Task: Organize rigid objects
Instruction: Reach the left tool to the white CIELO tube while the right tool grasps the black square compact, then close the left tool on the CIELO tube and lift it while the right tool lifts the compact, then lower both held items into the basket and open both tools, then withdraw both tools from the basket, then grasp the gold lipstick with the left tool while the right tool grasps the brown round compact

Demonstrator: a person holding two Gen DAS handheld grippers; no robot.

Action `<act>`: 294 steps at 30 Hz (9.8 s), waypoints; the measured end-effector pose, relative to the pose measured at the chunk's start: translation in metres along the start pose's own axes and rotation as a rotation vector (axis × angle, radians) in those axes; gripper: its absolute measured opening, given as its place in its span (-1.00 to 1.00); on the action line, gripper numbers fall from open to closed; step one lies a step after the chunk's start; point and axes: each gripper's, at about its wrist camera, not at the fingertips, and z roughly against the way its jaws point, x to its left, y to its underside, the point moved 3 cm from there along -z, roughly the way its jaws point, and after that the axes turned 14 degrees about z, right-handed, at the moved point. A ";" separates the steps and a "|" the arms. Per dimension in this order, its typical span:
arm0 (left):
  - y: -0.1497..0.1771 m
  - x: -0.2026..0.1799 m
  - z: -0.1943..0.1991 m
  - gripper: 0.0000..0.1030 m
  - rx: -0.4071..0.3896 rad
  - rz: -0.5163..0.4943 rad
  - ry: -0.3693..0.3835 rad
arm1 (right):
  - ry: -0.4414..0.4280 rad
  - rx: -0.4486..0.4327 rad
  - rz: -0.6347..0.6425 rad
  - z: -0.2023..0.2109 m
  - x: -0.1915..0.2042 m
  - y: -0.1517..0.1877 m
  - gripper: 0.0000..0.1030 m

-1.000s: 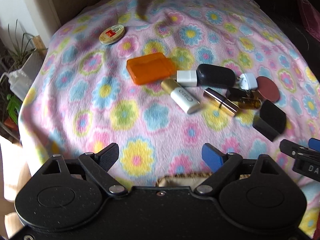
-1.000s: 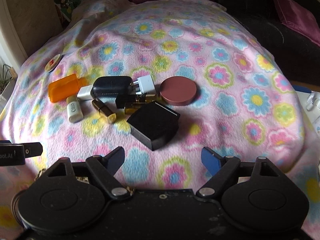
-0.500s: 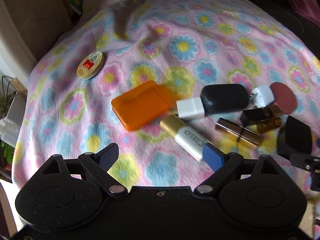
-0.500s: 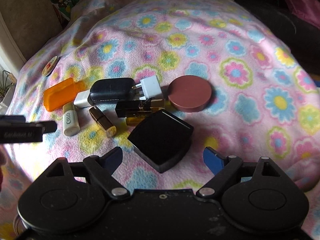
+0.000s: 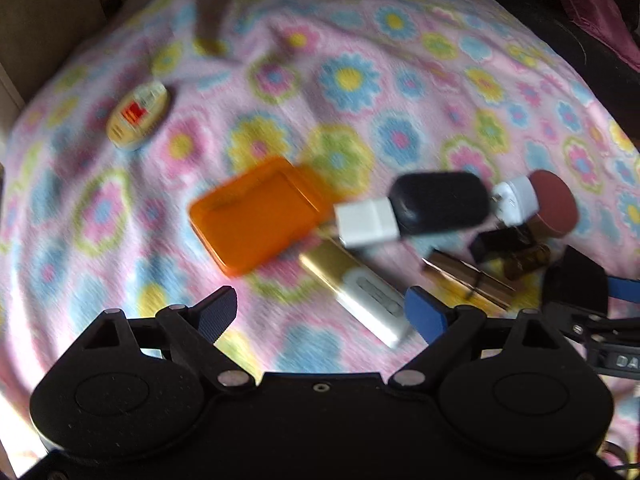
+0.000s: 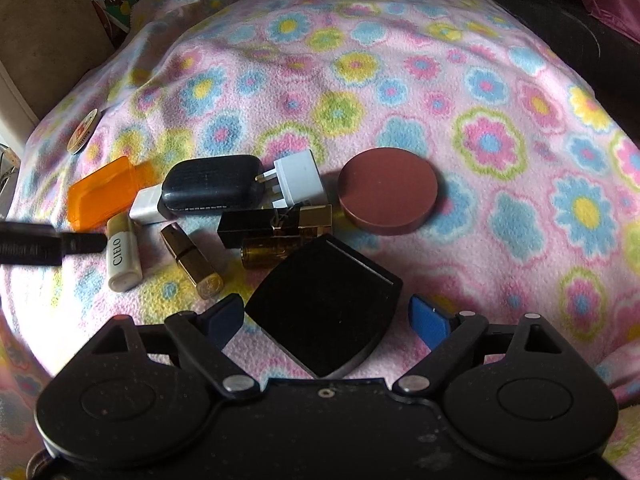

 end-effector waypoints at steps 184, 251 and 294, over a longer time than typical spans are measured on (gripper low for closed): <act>0.190 0.003 0.079 0.64 0.152 0.303 -0.067 | -0.069 0.178 0.037 0.116 0.060 0.143 0.75; 0.186 0.002 0.097 0.64 0.025 0.310 -0.077 | -0.039 0.089 -0.015 0.128 0.051 0.139 0.76; 0.039 -0.079 -0.005 0.72 0.013 -0.267 0.108 | 0.088 0.032 -0.060 0.017 -0.056 -0.006 0.89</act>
